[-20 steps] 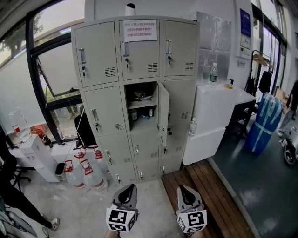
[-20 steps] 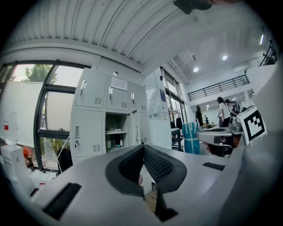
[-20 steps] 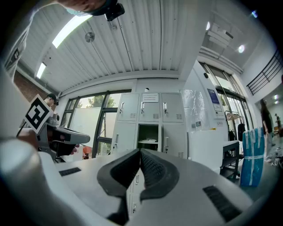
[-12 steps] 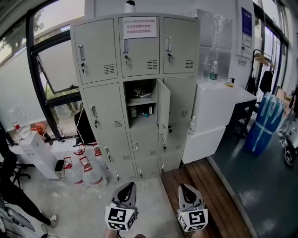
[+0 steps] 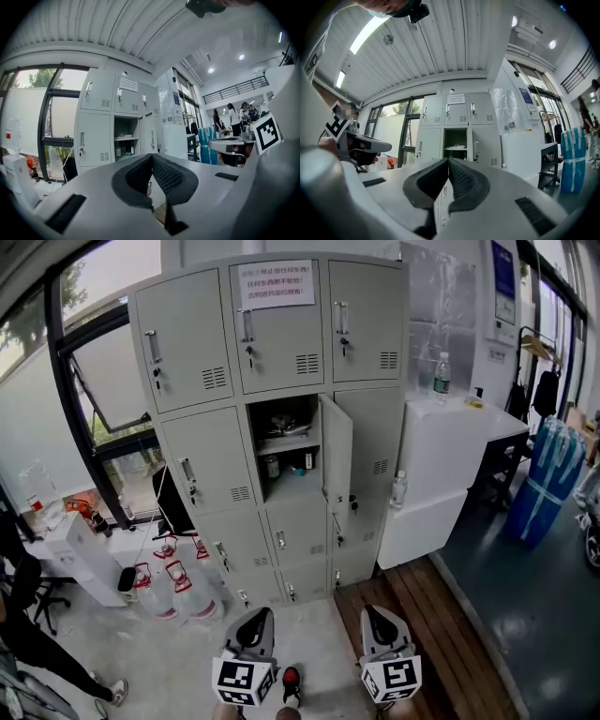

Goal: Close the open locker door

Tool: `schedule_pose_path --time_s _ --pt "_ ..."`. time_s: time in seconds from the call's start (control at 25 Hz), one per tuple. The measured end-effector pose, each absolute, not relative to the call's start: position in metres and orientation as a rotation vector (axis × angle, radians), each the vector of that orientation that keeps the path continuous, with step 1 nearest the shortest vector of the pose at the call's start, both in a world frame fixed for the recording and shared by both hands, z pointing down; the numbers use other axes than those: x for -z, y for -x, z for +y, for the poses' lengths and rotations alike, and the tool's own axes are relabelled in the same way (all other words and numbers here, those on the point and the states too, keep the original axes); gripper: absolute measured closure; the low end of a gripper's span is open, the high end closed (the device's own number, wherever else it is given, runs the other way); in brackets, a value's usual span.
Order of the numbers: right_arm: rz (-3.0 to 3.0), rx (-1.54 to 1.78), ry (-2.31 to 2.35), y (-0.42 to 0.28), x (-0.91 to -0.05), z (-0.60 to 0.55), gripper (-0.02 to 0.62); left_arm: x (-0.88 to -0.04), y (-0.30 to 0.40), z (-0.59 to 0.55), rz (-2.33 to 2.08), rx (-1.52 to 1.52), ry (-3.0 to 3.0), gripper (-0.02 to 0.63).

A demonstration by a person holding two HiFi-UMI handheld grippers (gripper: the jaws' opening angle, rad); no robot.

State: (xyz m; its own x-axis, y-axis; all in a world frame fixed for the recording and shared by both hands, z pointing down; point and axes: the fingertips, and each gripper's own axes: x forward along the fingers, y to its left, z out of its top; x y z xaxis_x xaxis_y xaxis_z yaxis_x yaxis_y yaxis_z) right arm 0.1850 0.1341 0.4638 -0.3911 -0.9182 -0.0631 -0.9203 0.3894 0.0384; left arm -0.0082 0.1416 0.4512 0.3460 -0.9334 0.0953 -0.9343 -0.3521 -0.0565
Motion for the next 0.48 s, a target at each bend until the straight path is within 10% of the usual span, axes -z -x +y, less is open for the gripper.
schedule_pose_path --time_s 0.48 --pt "2.565 -0.083 1.784 -0.158 -0.457 0.008 0.577 -0.449 0.032 0.003 -1.689 -0.190 -2.607 0.584"
